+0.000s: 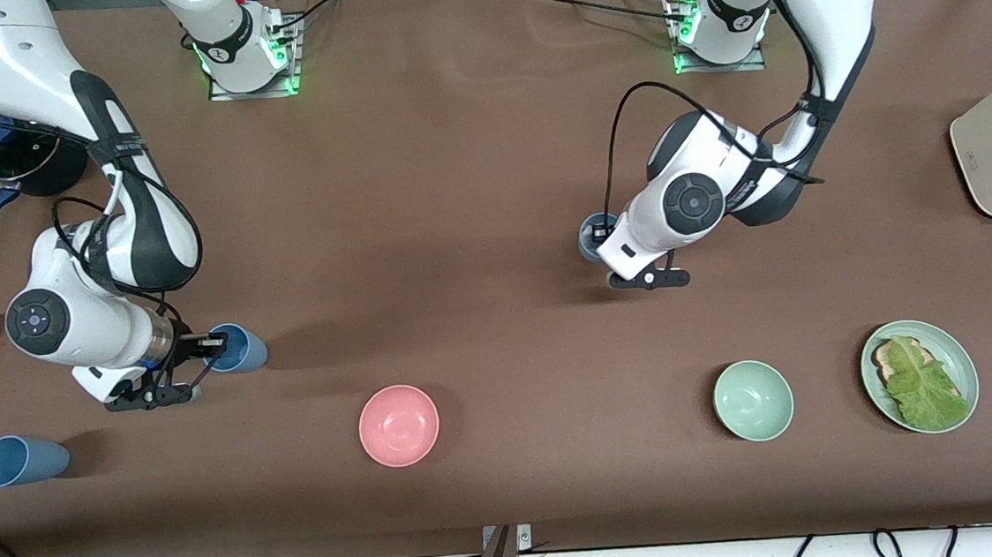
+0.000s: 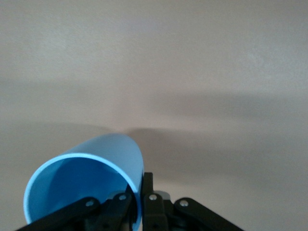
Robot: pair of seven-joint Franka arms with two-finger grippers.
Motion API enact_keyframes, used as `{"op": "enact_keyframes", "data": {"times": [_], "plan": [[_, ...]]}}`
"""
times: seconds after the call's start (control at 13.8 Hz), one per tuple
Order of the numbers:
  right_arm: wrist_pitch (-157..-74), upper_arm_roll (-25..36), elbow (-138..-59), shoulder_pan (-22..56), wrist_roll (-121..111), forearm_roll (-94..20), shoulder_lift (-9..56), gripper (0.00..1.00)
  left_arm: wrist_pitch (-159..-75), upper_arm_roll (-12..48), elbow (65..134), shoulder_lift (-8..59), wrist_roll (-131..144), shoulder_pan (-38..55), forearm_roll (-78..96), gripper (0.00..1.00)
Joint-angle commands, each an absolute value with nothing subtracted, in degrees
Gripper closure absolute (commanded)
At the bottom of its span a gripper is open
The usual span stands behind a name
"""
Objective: Stack blue cups with both arms
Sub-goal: 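Set the left gripper's cup mid-table while the right gripper lifts its cup, then carry the right gripper's cup over the placed cup while the left gripper withdraws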
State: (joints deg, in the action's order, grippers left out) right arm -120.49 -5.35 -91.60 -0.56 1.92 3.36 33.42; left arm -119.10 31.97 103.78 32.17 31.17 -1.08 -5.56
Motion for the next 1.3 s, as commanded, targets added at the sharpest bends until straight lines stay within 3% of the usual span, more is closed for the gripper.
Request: {"op": "enact_keyframes", "data": {"times": [0.0,0.22,0.29,0.36,0.72,1.01,1.23], "plan": [[-114.80,-5.45,-86.23,1.22,2.20,5.09,33.75,1.00,-120.75,31.90,103.62,33.13,31.38,-0.53,-5.45,1.00],[-110.58,-5.19,-82.89,4.30,3.42,5.18,33.75,1.00,-124.01,31.73,103.62,34.28,31.99,0.88,-5.45,1.00],[-109.70,-5.27,-82.27,4.57,5.17,5.19,33.84,1.00,-123.75,31.82,103.62,34.28,32.25,0.70,-5.45,0.40],[-109.08,-5.27,-81.74,5.27,6.06,5.19,33.84,1.00,-123.66,31.82,103.62,34.10,33.30,0.96,-5.45,0.00],[-105.04,-5.45,-77.96,9.31,12.37,4.40,33.84,1.00,-110.33,31.73,100.04,22.70,34.11,-0.96,-5.54,0.00],[-101.34,-5.45,-73.49,15.98,23.79,3.25,34.19,1.00,-91.54,31.38,84.24,21.09,30.35,-5.70,-5.89,0.00],[-101.34,-5.62,-70.85,24.05,36.25,3.25,35.06,1.00,-84.57,31.29,79.46,18.91,18.41,-14.03,-5.80,0.00]]}}
